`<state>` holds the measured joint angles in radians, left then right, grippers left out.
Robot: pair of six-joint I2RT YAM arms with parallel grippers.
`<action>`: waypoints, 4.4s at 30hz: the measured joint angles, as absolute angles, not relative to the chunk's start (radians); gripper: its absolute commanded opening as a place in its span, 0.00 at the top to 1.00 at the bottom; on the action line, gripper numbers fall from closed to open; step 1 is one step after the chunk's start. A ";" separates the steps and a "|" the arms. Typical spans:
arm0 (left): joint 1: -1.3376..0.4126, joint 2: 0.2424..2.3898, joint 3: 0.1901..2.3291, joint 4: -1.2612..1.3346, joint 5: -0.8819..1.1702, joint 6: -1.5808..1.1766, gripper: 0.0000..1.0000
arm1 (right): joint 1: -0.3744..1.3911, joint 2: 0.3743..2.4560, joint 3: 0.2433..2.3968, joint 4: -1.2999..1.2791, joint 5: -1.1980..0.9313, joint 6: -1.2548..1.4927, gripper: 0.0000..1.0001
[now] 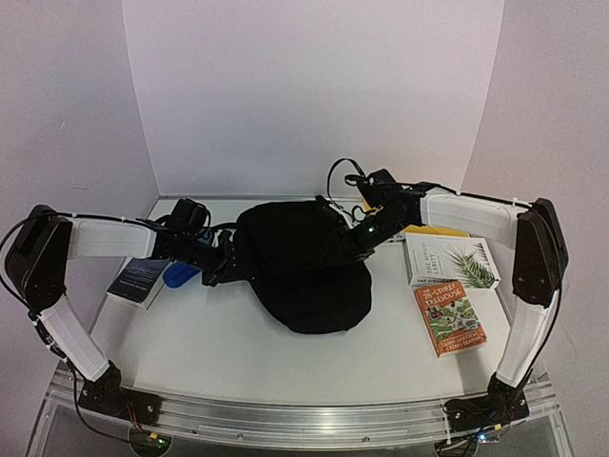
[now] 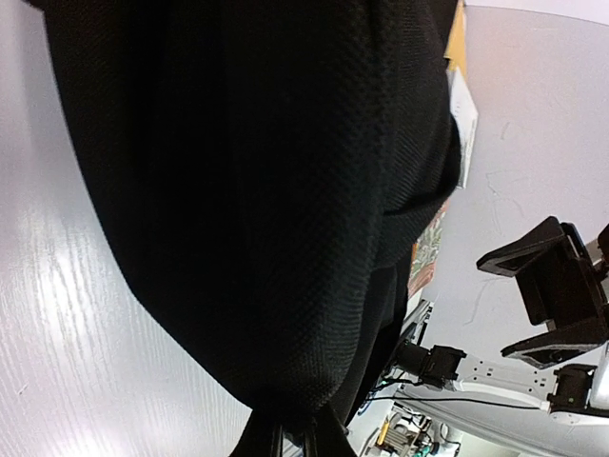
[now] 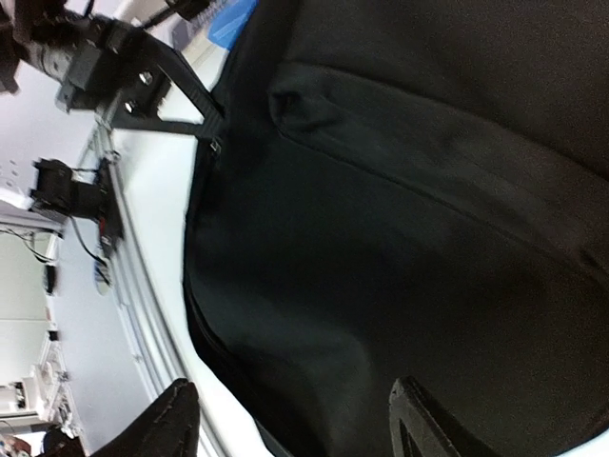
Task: Pack the student bag
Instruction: Adjust the student bag at the center of the board, then unzip the student bag at the center of the board.
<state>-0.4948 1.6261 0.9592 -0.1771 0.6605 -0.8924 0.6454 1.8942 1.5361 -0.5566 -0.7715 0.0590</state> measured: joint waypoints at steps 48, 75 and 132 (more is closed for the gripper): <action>-0.526 1.641 0.994 -0.112 0.660 -0.942 0.84 | 0.830 2.165 1.700 -0.312 -0.928 0.319 1.00; -0.536 1.769 1.149 -0.289 0.546 -0.966 1.00 | 0.830 2.033 1.473 -0.308 -0.821 0.176 1.00; -0.634 1.679 1.068 -0.351 0.510 -0.974 1.00 | 0.706 1.833 1.274 -0.474 -0.739 0.002 1.00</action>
<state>-0.6344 1.6785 1.0676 -0.3514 0.5102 -0.9743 0.7057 1.8328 1.2743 -0.4742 -0.7388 0.0025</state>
